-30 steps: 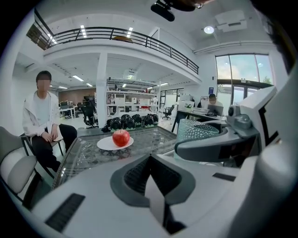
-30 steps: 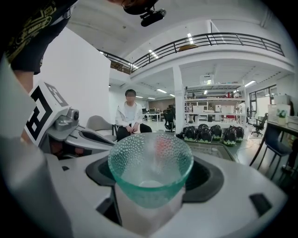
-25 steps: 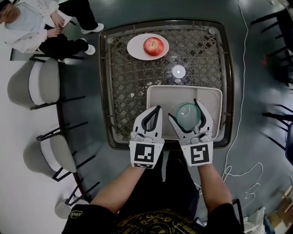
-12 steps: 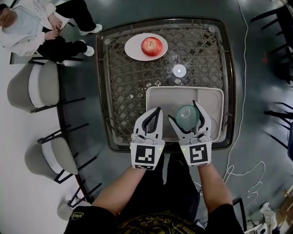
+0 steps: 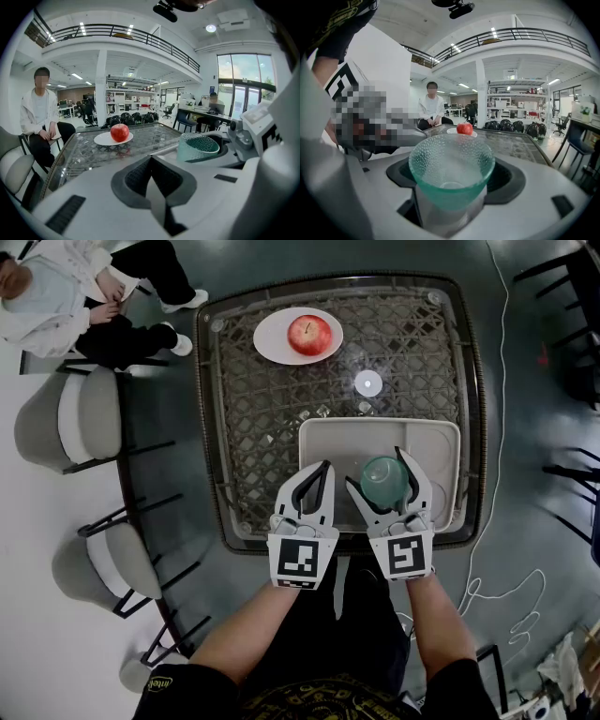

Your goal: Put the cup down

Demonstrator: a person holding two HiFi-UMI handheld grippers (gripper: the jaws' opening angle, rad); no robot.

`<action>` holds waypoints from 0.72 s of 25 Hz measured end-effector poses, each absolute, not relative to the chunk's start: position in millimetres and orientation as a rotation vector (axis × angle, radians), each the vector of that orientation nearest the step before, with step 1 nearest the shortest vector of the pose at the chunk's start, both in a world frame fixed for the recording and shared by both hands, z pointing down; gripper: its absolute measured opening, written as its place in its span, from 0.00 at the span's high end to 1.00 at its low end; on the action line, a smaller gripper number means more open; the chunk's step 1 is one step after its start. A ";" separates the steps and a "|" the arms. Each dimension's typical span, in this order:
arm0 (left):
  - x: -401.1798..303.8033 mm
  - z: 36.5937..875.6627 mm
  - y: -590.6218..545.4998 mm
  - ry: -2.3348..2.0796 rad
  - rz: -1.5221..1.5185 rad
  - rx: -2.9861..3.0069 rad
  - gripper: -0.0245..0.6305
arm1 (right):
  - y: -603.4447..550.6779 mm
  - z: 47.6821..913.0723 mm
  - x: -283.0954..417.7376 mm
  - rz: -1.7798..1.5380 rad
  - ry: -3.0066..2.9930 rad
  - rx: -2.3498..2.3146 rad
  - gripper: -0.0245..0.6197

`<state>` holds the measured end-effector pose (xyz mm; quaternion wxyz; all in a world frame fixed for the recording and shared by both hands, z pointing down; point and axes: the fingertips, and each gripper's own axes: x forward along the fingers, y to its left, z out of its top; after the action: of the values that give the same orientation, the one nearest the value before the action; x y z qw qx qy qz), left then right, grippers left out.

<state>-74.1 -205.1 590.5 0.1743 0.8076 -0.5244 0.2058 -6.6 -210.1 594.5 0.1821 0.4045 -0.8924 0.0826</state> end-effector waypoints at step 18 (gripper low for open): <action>-72.1 593.8 -206.1 -1.475 0.588 2.289 0.96 | -209.2 601.7 -4.3 0.221 -2.494 1.136 0.36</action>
<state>-72.1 -206.1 593.8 0.1772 0.8087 -0.5210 0.2079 -4.3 -209.2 601.7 0.1947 0.4052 -0.8898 0.0787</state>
